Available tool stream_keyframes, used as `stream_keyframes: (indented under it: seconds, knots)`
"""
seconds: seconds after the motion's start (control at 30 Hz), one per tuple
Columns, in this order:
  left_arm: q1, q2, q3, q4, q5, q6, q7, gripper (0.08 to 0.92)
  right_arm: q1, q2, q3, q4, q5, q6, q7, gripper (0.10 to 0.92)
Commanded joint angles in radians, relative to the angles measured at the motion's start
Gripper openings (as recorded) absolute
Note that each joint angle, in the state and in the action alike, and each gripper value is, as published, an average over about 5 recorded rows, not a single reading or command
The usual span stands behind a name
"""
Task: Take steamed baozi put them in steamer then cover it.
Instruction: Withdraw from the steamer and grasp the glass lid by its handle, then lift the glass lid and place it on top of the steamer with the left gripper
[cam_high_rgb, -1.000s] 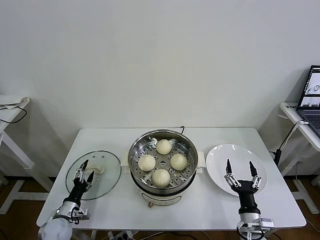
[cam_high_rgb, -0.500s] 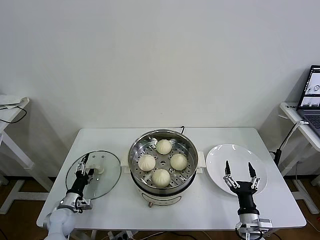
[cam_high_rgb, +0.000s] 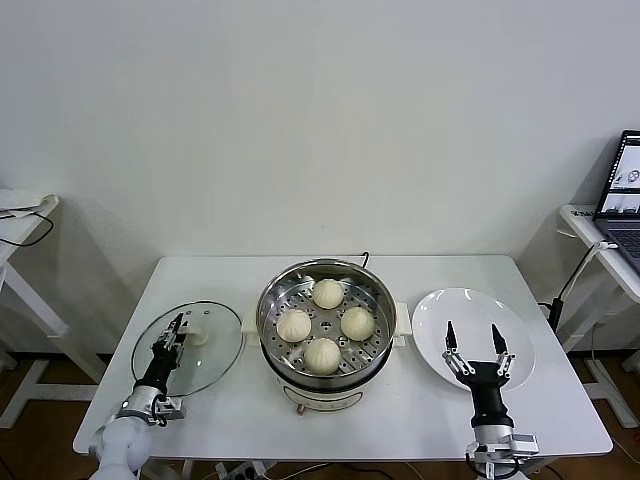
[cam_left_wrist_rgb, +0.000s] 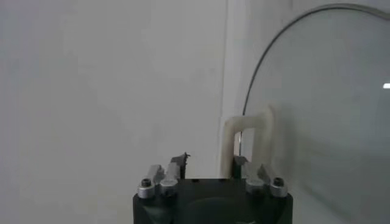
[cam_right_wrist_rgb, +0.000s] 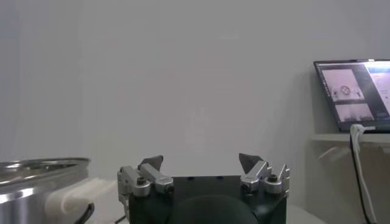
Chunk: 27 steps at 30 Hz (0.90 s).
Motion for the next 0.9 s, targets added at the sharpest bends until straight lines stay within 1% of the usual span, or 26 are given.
stream_keyframes:
  seconds: [0.03, 0.2, 0.27, 0.4, 0.5, 0.6, 0.73, 0.9]
  knots:
    - [0.002, -0.003, -0.003, -0.031, 0.012, -0.004, -0.017, 0.342, 0.009, -0.002, -0.002, -0.015, 0.001, 0.002, 0.001, 0.823]
    - [0.029, -0.008, -0.013, -0.107, 0.018, 0.006, -0.015, 0.209, 0.015, -0.002, 0.000, -0.017, 0.002, 0.003, 0.002, 0.823]
    - [0.048, -0.006, -0.018, -0.151, 0.017, 0.016, -0.011, 0.188, 0.015, -0.003, -0.001, -0.016, 0.002, 0.003, 0.002, 0.823]
    - [0.093, 0.001, -0.035, -0.255, 0.010, 0.040, 0.002, 0.186, 0.013, -0.003, -0.001, -0.010, 0.003, 0.003, 0.003, 0.823]
    - [0.139, 0.015, -0.050, -0.360, -0.020, 0.079, 0.027, 0.186, 0.010, -0.005, 0.001, -0.003, 0.004, 0.002, 0.003, 0.823]
    - [0.197, 0.039, -0.056, -0.489, -0.085, 0.154, 0.086, 0.186, 0.007, -0.009, 0.006, 0.004, 0.007, 0.002, 0.003, 0.823]
    - [0.272, 0.077, -0.040, -0.666, -0.175, 0.280, 0.192, 0.186, 0.002, -0.013, 0.012, 0.009, 0.011, 0.002, 0.002, 0.823]
    - [0.328, 0.120, 0.041, -0.860, -0.225, 0.454, 0.304, 0.186, 0.000, -0.016, 0.017, 0.008, 0.015, 0.004, 0.000, 0.823]
